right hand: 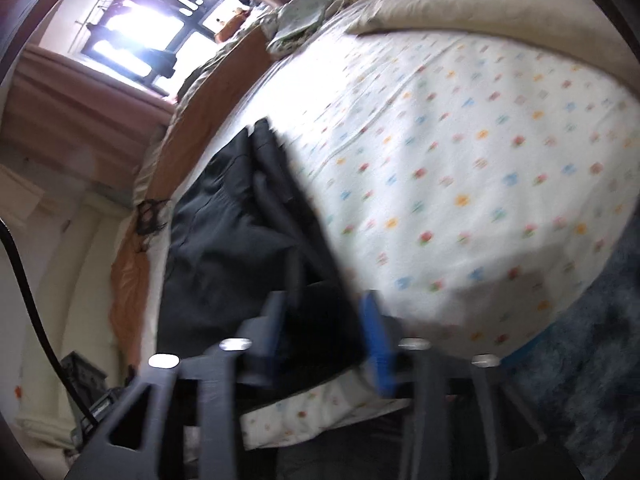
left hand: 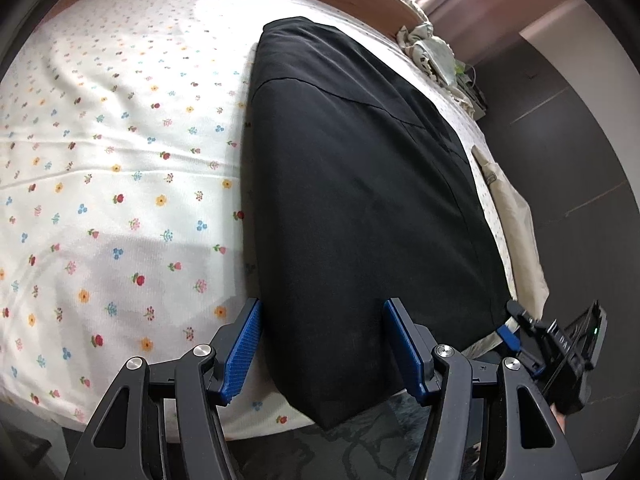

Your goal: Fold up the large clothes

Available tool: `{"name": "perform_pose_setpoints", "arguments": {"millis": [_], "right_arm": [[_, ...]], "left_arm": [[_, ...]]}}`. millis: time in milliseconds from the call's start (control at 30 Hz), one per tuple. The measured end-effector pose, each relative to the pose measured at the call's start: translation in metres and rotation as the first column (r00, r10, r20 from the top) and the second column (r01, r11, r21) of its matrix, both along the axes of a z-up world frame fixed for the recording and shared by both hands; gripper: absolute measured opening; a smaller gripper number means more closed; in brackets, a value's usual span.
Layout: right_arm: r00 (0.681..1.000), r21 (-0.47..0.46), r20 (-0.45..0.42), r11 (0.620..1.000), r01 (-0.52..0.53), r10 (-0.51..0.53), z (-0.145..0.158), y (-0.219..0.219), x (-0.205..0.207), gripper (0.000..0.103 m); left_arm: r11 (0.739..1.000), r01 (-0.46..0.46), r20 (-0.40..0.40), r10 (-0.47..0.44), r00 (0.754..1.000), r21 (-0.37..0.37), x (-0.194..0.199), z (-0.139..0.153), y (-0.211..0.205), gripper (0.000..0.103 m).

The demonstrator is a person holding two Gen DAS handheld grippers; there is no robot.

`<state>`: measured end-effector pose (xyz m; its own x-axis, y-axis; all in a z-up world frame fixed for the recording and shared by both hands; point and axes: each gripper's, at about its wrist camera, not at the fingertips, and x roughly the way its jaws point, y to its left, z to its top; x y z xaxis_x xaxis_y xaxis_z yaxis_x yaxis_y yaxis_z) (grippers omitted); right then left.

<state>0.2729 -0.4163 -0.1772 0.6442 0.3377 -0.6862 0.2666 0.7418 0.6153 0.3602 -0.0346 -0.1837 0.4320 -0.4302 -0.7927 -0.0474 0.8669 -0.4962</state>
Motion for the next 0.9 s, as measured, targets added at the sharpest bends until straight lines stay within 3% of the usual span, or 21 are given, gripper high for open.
{"name": "perform_pose_setpoints", "arguments": {"millis": [233,267,367,400,700,900], "right_arm": [[0.997,0.033,-0.03,0.997,-0.074,0.075,-0.017,0.013,0.015,0.053],[0.997,0.039,-0.026,0.996,-0.077,0.078,-0.019,0.015,0.015,0.04],[0.997,0.034,-0.003,0.996,-0.082,0.082,-0.02,0.019,0.011,0.017],[0.996,0.038,0.006,0.996,-0.084,0.084,-0.019,0.019,0.008,0.014],[0.999,0.084,0.012,0.996,-0.036,0.035,-0.022,0.019,-0.022,0.01],[0.998,0.063,-0.004,0.997,-0.055,0.055,-0.014,0.02,-0.026,0.013]], "left_arm": [[0.999,0.02,0.039,-0.022,0.999,0.035,-0.008,0.002,-0.005,0.059],[0.999,0.022,0.045,-0.023,0.999,0.036,-0.01,0.002,-0.005,0.057],[0.998,0.032,0.066,-0.035,0.997,0.053,-0.013,0.004,-0.006,0.053],[0.998,0.035,0.068,-0.039,0.997,0.059,-0.014,0.004,-0.007,0.052],[0.997,0.073,0.096,-0.076,0.992,0.041,-0.021,0.013,-0.004,0.048],[0.998,0.057,0.063,-0.059,0.996,0.038,-0.014,0.006,0.004,0.048]]}}
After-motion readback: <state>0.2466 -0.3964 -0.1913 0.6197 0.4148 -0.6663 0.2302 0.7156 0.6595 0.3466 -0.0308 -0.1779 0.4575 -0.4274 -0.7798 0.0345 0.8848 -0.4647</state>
